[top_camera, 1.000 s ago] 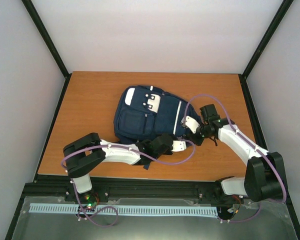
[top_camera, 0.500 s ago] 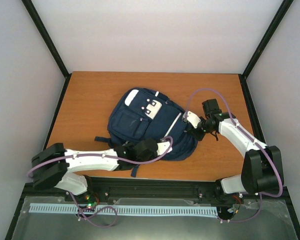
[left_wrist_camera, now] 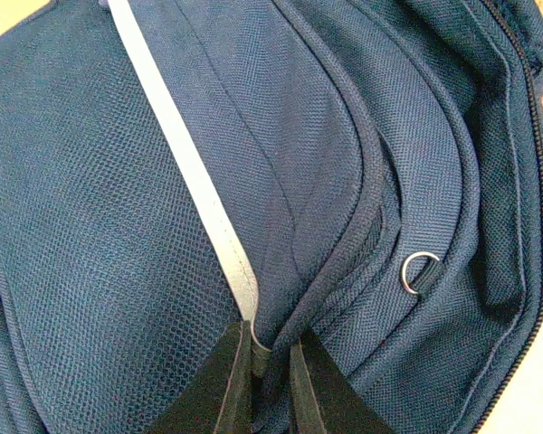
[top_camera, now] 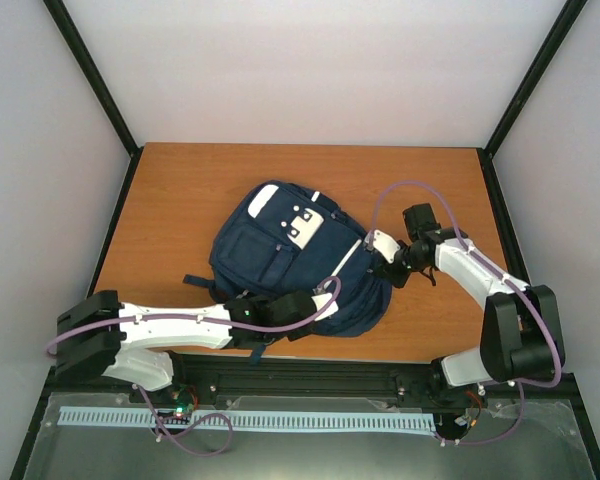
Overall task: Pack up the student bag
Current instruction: Adjust the student bag at the center of the board.
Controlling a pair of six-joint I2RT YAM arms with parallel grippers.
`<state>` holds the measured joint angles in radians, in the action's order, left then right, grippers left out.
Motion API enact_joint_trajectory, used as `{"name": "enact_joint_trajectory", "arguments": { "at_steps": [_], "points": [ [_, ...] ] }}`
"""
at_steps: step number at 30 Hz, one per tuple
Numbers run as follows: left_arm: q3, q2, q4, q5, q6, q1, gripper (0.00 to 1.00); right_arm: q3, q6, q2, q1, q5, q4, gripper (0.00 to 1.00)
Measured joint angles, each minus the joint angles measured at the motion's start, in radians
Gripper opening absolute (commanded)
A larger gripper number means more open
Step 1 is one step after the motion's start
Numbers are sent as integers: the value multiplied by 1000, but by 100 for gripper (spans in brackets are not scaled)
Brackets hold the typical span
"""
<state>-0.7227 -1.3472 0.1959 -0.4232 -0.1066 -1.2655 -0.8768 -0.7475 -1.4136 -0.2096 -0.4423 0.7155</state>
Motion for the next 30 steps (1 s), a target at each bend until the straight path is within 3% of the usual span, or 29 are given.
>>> {"name": "enact_joint_trajectory", "arguments": {
  "at_steps": [8,16,18,25,30],
  "points": [
    [-6,-10,11,-5,23,-3,1,23,-15,-50,8,14,-23,17],
    [-9,-21,15,-22,54,-5,4,31,-19,-47,12,20,-26,3],
    [-11,-23,15,-27,65,-5,12,31,-18,-39,12,18,-23,3],
    [-41,-14,122,-151,279,-11,64,31,-18,0,12,23,-8,3],
    [-56,108,283,-263,550,27,81,31,-19,29,12,39,6,3]
  ]
}}
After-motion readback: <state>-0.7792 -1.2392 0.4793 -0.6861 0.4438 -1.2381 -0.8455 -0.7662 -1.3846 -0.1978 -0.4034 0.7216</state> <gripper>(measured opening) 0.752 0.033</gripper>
